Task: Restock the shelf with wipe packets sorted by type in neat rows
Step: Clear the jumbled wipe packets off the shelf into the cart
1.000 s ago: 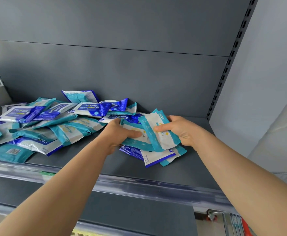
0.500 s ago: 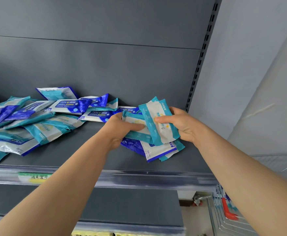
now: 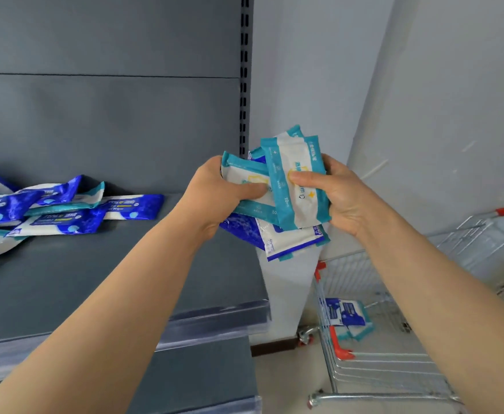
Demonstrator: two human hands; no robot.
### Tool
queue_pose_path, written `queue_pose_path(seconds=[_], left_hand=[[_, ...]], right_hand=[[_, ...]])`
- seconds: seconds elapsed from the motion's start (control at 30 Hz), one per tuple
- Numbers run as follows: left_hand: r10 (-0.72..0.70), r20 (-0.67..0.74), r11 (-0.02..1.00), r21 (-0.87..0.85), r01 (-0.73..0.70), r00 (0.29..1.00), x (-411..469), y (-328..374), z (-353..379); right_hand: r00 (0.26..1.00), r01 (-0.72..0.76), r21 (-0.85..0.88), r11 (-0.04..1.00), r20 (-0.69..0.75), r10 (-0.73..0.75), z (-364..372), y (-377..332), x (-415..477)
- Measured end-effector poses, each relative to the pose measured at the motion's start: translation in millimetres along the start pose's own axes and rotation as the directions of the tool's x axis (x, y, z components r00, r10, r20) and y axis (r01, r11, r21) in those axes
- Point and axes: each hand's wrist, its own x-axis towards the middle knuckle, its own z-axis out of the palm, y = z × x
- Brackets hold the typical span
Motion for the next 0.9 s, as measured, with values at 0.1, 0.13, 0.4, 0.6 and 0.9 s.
queue_pose_path(seconds=[0.1, 0.13, 0.4, 0.6, 0.9], left_hand=[[-0.022, 0.072, 0.999, 0.035, 0.019, 0.997, 14, -4, 71], [-0.031, 0.085, 0.999, 0.039, 0.028, 0.996, 19, -9, 96], [-0.278, 0.154, 0.961, 0.037, 0.275, 0.948, 66, -83, 280], [-0.493, 0.159, 0.870, 0.051, 0.491, 0.856, 116, -192, 356], [-0.666, 0.162, 0.746, 0.144, 0.650, 0.728, 193, -390, 413]], right_hand=[[0.998, -0.002, 0.026, 1.000, -0.065, 0.004, -70, 2, -7], [0.996, -0.008, 0.032, 0.999, -0.085, 0.010, -95, 5, -8], [0.956, -0.197, 0.038, 0.980, -0.216, 0.200, -283, 66, 2], [0.879, -0.392, 0.126, 0.912, -0.243, 0.411, -373, 164, 38], [0.740, -0.585, 0.241, 0.774, -0.233, 0.632, -453, 345, 105]])
